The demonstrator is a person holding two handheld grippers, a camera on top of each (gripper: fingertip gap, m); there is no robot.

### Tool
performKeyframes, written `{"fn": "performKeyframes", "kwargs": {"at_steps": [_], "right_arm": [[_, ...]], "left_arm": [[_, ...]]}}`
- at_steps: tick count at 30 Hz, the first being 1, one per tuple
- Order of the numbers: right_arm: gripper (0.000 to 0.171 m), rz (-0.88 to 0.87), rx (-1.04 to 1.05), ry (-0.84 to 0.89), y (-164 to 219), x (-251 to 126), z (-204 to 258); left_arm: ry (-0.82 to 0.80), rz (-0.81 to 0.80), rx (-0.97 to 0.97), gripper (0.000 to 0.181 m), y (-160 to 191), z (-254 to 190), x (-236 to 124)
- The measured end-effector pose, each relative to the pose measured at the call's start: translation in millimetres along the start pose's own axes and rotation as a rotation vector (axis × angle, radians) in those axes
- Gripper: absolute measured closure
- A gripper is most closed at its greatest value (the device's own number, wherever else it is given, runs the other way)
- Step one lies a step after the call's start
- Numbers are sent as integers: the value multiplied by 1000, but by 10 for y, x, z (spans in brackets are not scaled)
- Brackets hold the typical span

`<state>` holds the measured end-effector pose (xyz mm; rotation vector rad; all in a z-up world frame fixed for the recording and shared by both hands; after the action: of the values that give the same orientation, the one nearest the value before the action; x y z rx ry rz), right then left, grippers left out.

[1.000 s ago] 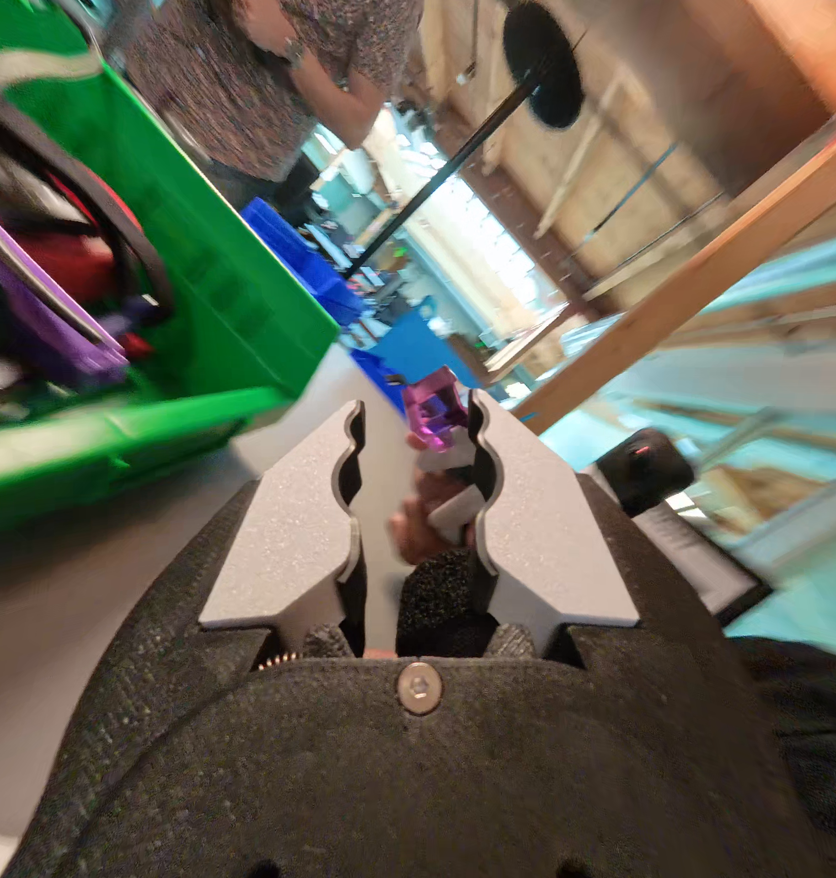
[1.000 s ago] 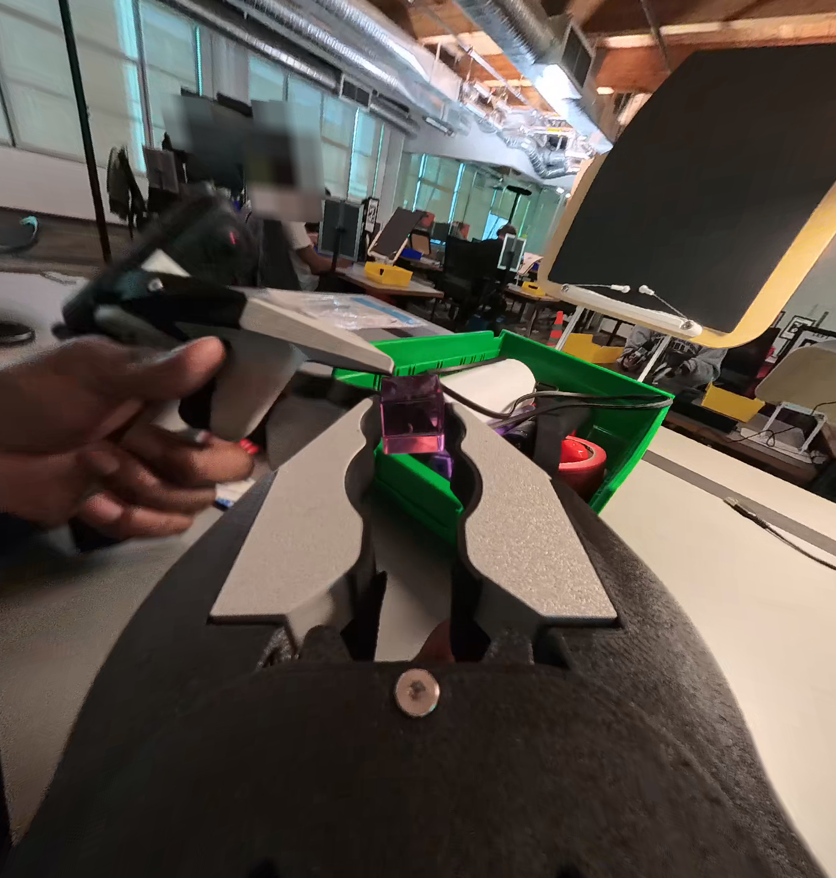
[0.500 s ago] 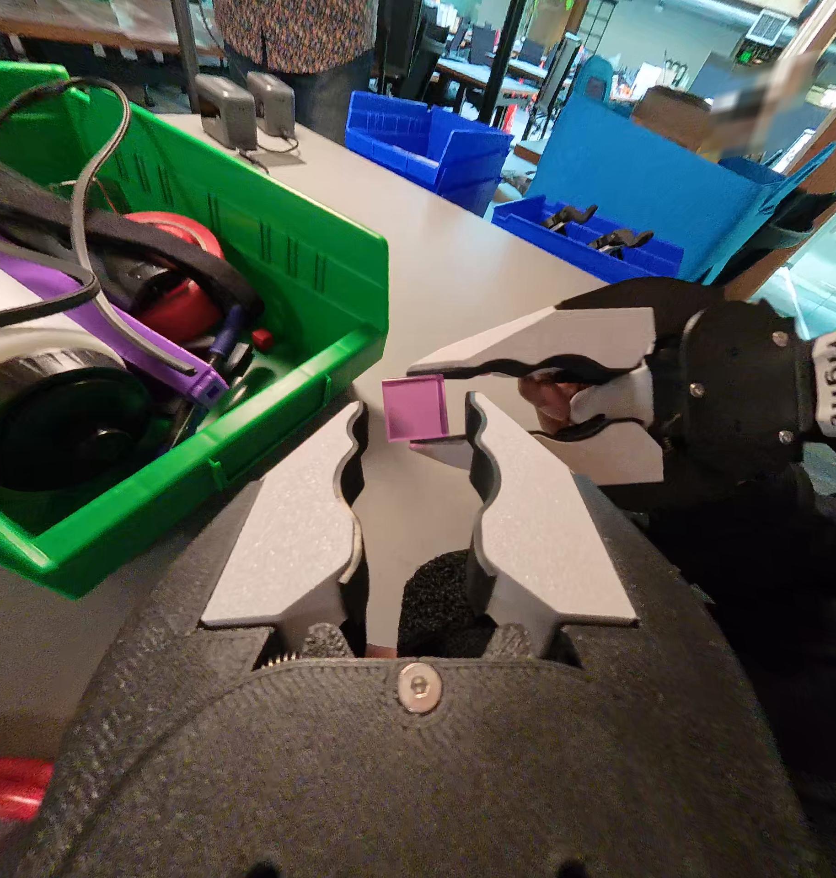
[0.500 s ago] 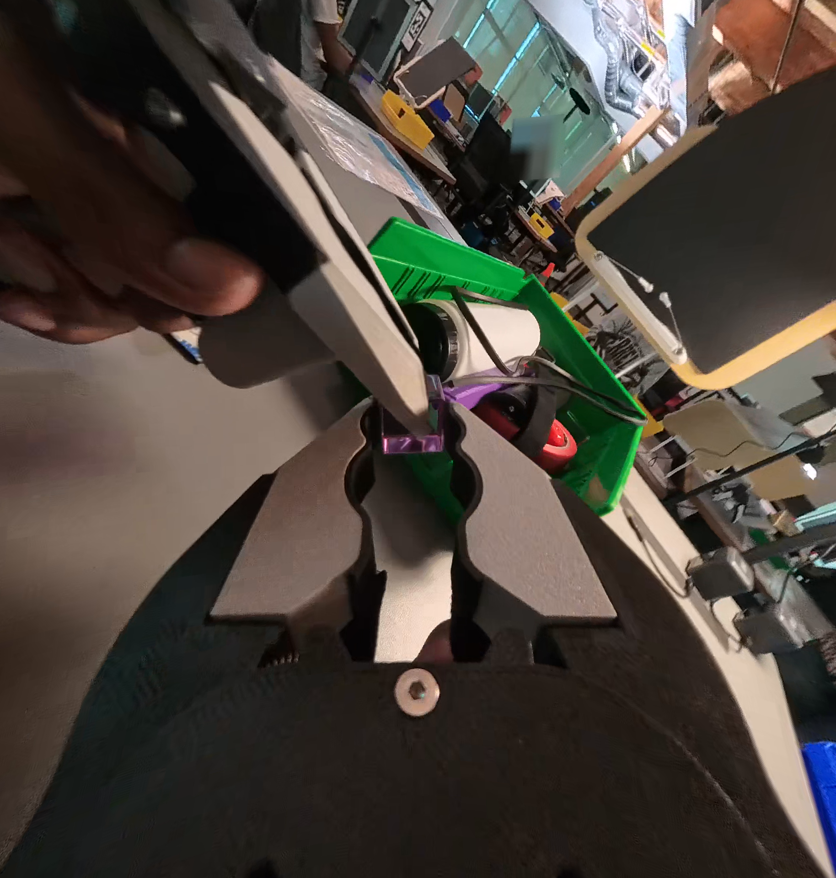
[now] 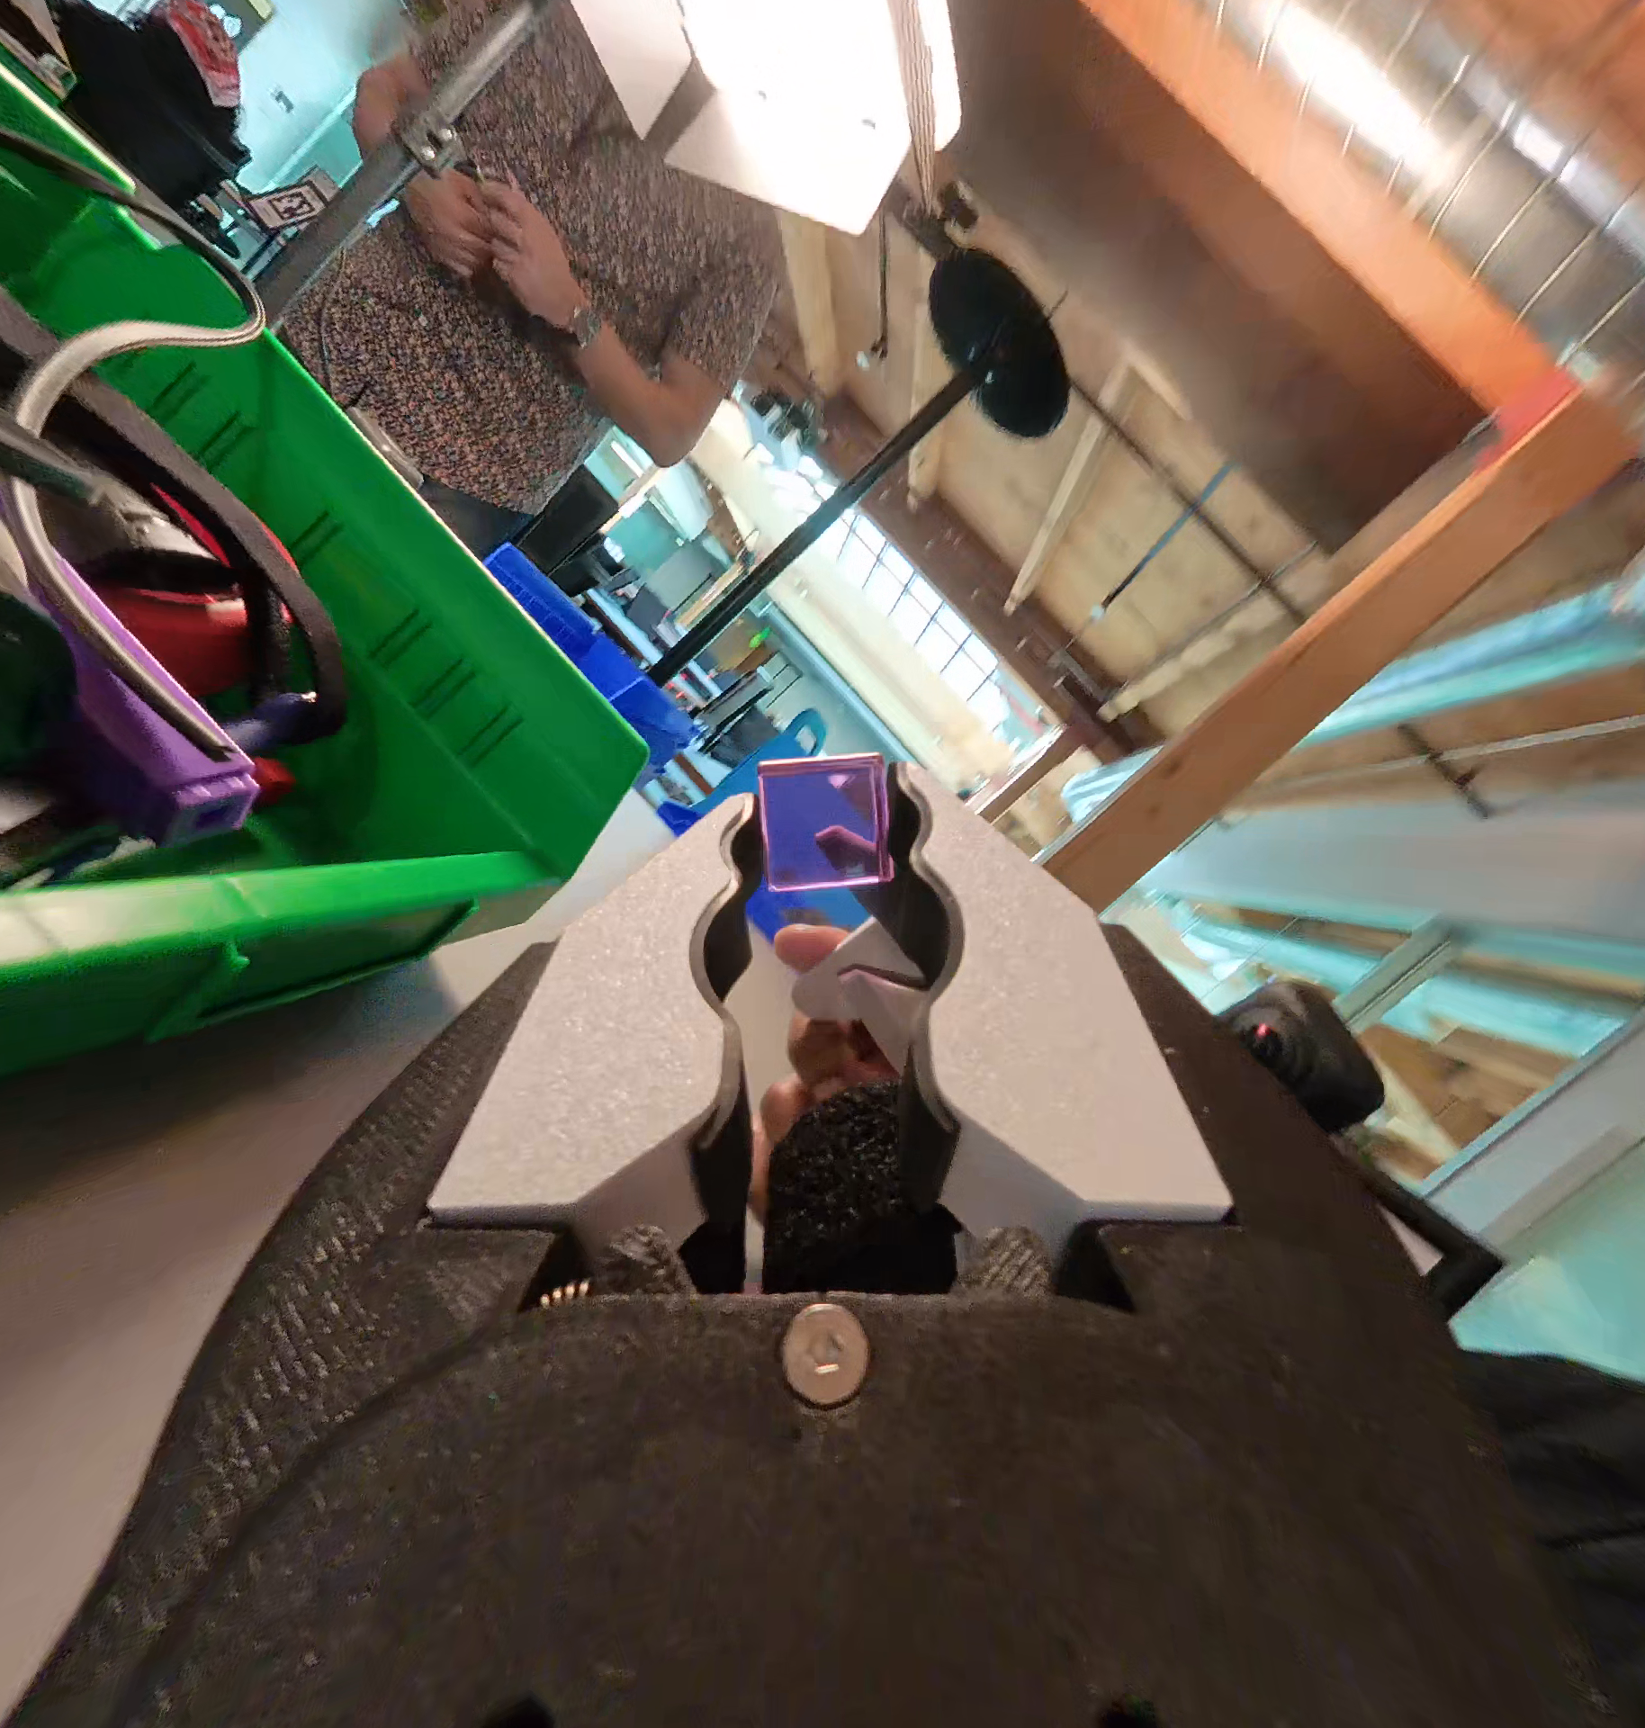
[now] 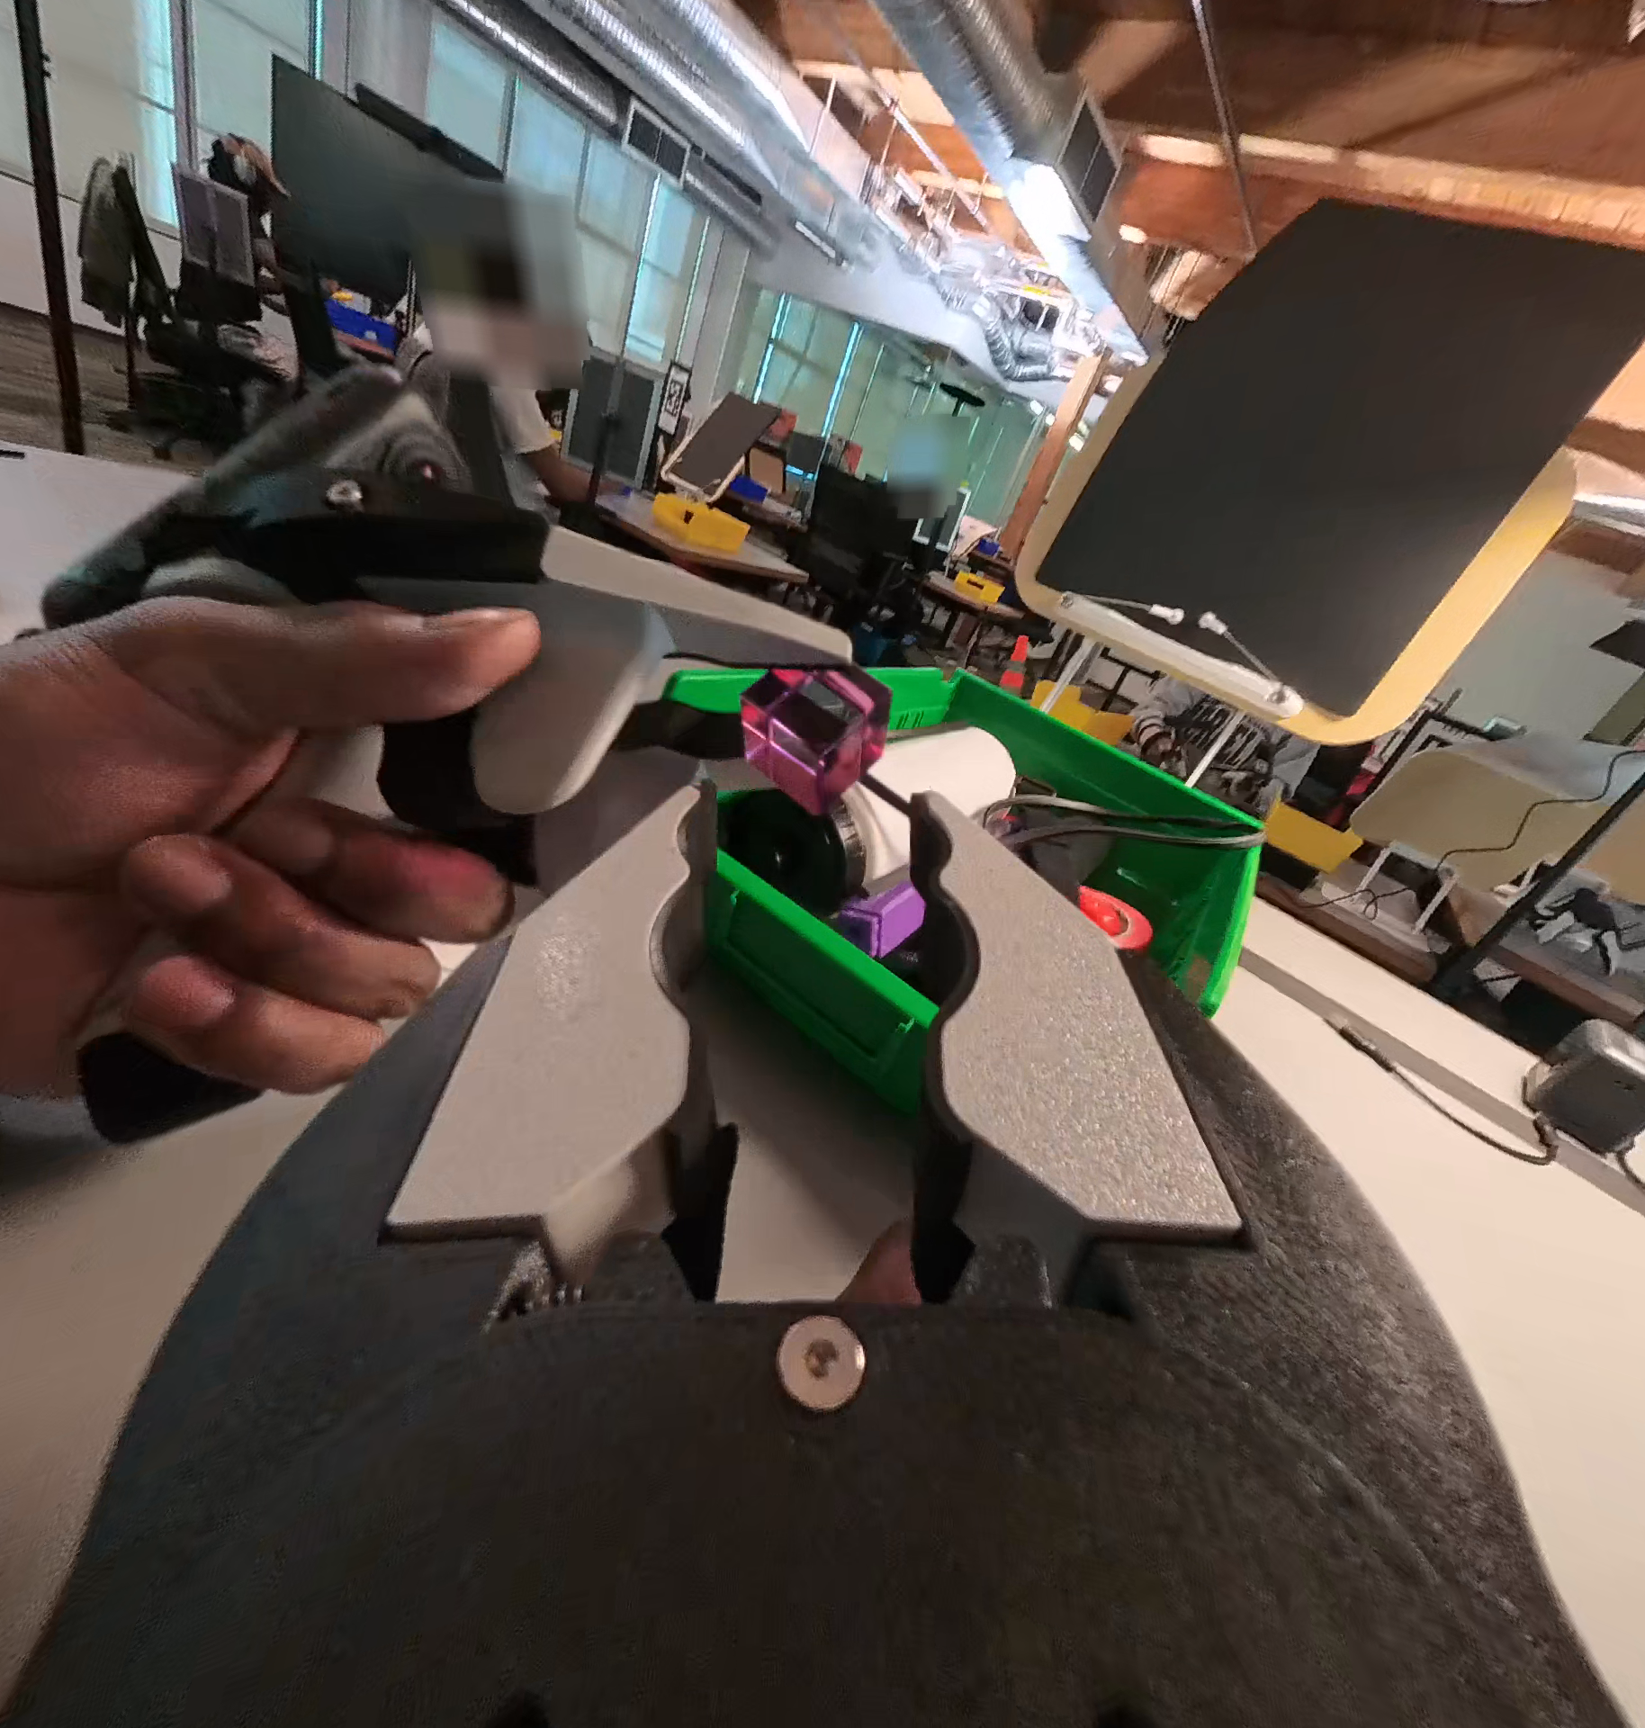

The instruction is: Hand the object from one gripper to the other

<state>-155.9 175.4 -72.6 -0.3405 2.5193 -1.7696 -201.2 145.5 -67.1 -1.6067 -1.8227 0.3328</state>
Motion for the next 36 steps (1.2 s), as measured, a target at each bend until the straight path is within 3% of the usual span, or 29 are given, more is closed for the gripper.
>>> {"fn": "performKeyframes", "kwargs": {"at_steps": [7, 14, 19, 22, 25, 30, 36], "right_arm": [[133, -9, -49, 36, -11, 16, 34], [144, -32, -66, 80, -32, -14, -92], [144, -30, -55, 18, -35, -47, -139], [143, -43, 212, -64, -42, -71, -236], [144, -78, 590, -157, -35, -92, -354], [145, -125, 1030, -265, 15, -105, -437], [144, -135, 1291, -394, -10, -104, -341]], "left_arm": [[31, -55, -124, 153, 118, -11, 62], [40, 26, -114, 155, 223, -60, 108], [66, 92, -79, 155, 261, -92, 133], [50, 129, 144, 153, 180, -121, 91], [9, 68, 416, 145, 37, -202, 30], [-37, 74, 770, 137, 132, -333, 50], [-135, 90, 1110, 137, 256, -338, 98]]}}
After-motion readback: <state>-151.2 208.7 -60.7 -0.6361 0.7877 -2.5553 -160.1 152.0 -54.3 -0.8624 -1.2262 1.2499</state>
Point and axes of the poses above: each gripper's, where its closed fingertips meet, x out along the fingers, y out of its underside, z = x × y across the jaws, the point moved 3 cm from there along -x, back along the fingers, and after that the axes turned 1 degree about -z, right-handed, at the moved point
